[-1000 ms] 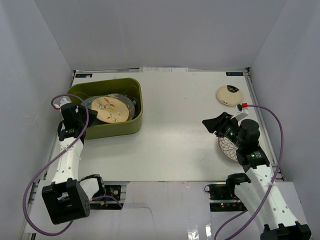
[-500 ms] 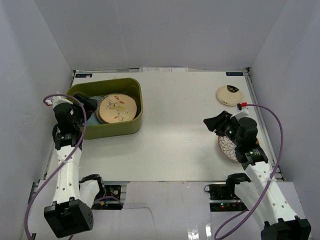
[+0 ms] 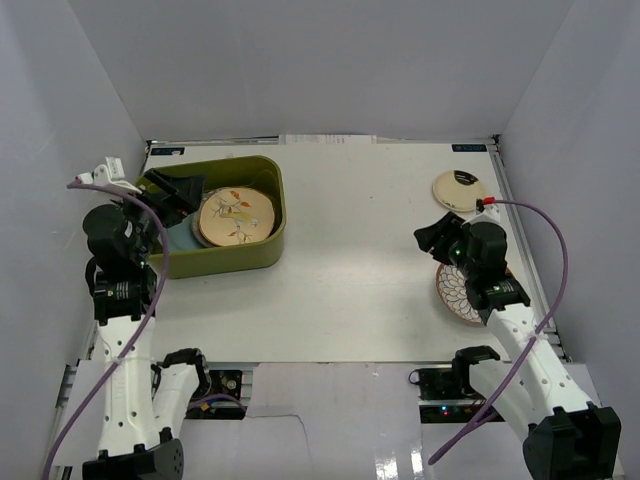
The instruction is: Place the plates into the plastic bin on the countertop
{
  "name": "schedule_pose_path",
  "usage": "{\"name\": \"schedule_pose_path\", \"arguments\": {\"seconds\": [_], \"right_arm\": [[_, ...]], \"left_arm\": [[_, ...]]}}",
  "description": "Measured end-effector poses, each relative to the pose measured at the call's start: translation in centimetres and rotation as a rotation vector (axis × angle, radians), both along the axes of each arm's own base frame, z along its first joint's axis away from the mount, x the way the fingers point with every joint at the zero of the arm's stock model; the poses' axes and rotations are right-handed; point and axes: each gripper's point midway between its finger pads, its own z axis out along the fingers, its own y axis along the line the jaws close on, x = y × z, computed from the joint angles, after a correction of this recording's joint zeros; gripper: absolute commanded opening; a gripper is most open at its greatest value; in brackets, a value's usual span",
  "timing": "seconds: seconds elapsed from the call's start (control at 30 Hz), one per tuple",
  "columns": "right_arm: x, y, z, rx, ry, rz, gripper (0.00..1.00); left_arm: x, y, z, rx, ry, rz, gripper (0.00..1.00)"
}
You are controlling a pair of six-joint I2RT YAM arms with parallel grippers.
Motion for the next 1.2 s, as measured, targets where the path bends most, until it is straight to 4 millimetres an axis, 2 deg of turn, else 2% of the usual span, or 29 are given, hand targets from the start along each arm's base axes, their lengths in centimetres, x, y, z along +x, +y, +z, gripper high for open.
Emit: {"name": "schedule_pose_path", "arguments": {"seconds": [0.2, 0.37, 0.5, 0.6, 0.77, 0.9, 1.1, 1.2], "right_arm": [[2.3, -2.0, 1.5, -0.042, -0.031, -0.127, 0.58], [4.7, -4.8, 1.9, -0.07, -0.031, -0.261, 0.57], [7.3, -8.5, 0.7, -0.079, 0.014, -0.39, 0.59], [8.9, -11.9, -0.6, -0.076, 0.054, -0.496, 0.62], [11.2, -17.0, -3.1, -0.058, 0.119, -0.631, 0.63], [12.7, -19.5, -6.2, -0.054, 0.193, -0.688, 0.62], [15.4, -19.9, -10.5, -0.048, 0.281, -0.68, 0.56], [16.8, -19.7, -12.4, -0.018, 0.306, -0.668, 0.53]], "left_arm": [[-2.8, -6.5, 1.0, -0.003, -0.041, -0.324, 0.98], [-7.4, -11.8, 0.6, 0.002, -0.071, -0.617, 0.98], [-10.8, -14.7, -0.7, -0.007, -0.065, -0.815, 0.98], [-12.2, -16.1, -2.0, -0.021, -0.031, -0.916, 0.98], [-13.5, -18.4, -4.9, -0.047, 0.056, -1.032, 0.98], [-14.5, -20.6, -8.3, -0.06, 0.161, -1.091, 0.98], [-16.2, -26.0, -13.0, 0.003, 0.309, -1.143, 0.98], [-16.7, -28.7, -16.4, 0.069, 0.39, -1.135, 0.98]]}}
